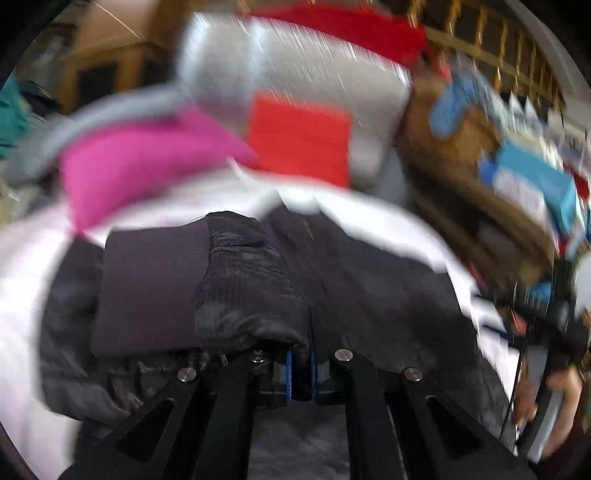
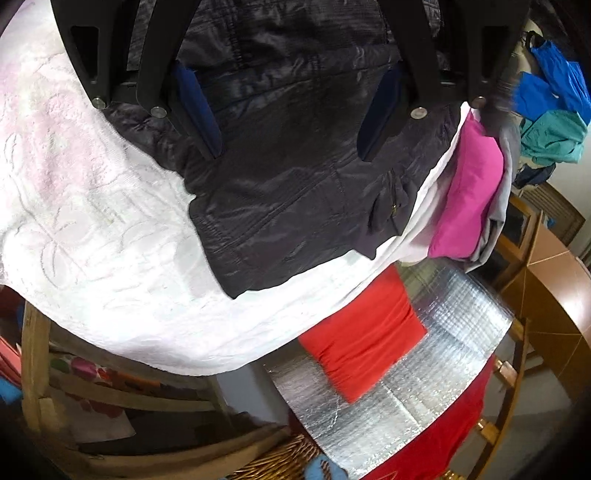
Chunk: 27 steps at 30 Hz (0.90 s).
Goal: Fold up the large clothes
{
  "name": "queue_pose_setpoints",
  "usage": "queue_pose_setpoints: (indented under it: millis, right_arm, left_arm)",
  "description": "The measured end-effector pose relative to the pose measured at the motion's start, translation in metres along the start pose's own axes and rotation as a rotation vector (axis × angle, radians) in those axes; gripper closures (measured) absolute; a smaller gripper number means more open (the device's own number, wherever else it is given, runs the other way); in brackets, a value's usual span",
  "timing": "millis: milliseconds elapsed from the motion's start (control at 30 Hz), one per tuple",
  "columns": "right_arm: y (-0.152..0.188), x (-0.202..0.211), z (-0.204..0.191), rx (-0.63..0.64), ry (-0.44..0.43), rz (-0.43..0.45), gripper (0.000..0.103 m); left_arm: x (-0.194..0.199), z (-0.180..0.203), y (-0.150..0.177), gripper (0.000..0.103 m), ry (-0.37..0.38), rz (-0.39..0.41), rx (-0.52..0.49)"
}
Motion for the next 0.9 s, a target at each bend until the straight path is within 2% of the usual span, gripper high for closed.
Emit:
queue_pose_setpoints:
  millis: [67,133,200,267,300,367,433,467,533,600,667,733,767,833,900]
  right_arm:
    - [-0.001,-0.001,0.003,-0.006,-0.005,-0.008,0.024]
    - [-0.001,-0.003,0.004,-0.014,-0.012,-0.025,0.024]
    - [0.000,-0.005,0.004,-0.020,-0.022,-0.044,0.024]
    - [0.001,-0.005,0.000,-0.017,-0.044,-0.050,0.024]
    - [0.001,-0.004,-0.003,-0.011,-0.053,-0.051,0.024]
    - [0.005,-0.002,-0.016,0.021,-0.085,-0.052,0.024]
    - [0.011,-0.002,-0.033,0.072,-0.114,-0.065,0.023]
    - [0.016,-0.002,-0.043,0.103,-0.122,-0.074,0.023]
    - [0.027,-0.004,-0.065,0.174,-0.133,-0.092,0.023]
    - [0.042,-0.006,-0.089,0.248,-0.151,-0.116,0.023]
    - [0.062,-0.008,-0.118,0.350,-0.185,-0.151,0.023]
    - [0.084,-0.009,-0.144,0.453,-0.201,-0.181,0.023]
    - [0.096,-0.011,-0.157,0.503,-0.208,-0.194,0.023]
    - [0.122,-0.016,-0.179,0.593,-0.208,-0.221,0.022]
    - [0.145,-0.025,-0.196,0.676,-0.200,-0.248,0.021]
  left_arm:
    - [-0.027,0.008,0.015,0.090,0.007,-0.120,-0.008]
    - [-0.038,0.013,0.030,0.083,0.036,-0.214,0.003]
    - [-0.027,0.017,0.033,0.072,0.093,-0.246,0.005]
    - [-0.007,0.022,0.034,0.051,0.179,-0.257,-0.015]
    - [0.009,0.023,0.035,0.048,0.235,-0.256,-0.023]
    - [0.040,0.014,0.032,0.045,0.294,-0.224,-0.024]
    - [0.070,0.003,0.033,0.042,0.335,-0.180,-0.031]
    - [0.084,0.000,0.033,0.035,0.363,-0.162,-0.036]
    - [0.113,-0.008,0.033,0.033,0.429,-0.125,-0.041]
    - [0.128,-0.024,0.028,0.031,0.453,-0.074,-0.017]
    - [0.138,-0.057,0.020,0.028,0.408,-0.025,0.056]
    - [0.137,-0.098,0.018,0.028,0.327,0.000,0.167]
    - [0.131,-0.128,0.019,0.028,0.262,0.005,0.267]
    - [0.123,-0.160,0.024,0.028,0.189,-0.003,0.379]
    - [0.111,-0.180,0.027,0.028,0.133,-0.017,0.446]
Point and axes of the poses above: each gripper's, at about its wrist camera, not at the fingertips, and x roughly against the way its jaws point, z to its right, y to its underside, the point moved 10 cm from there along -x, roughly the way its jaws point, and after that the axes turned 13 degrees about -z, right-handed, at the moved point
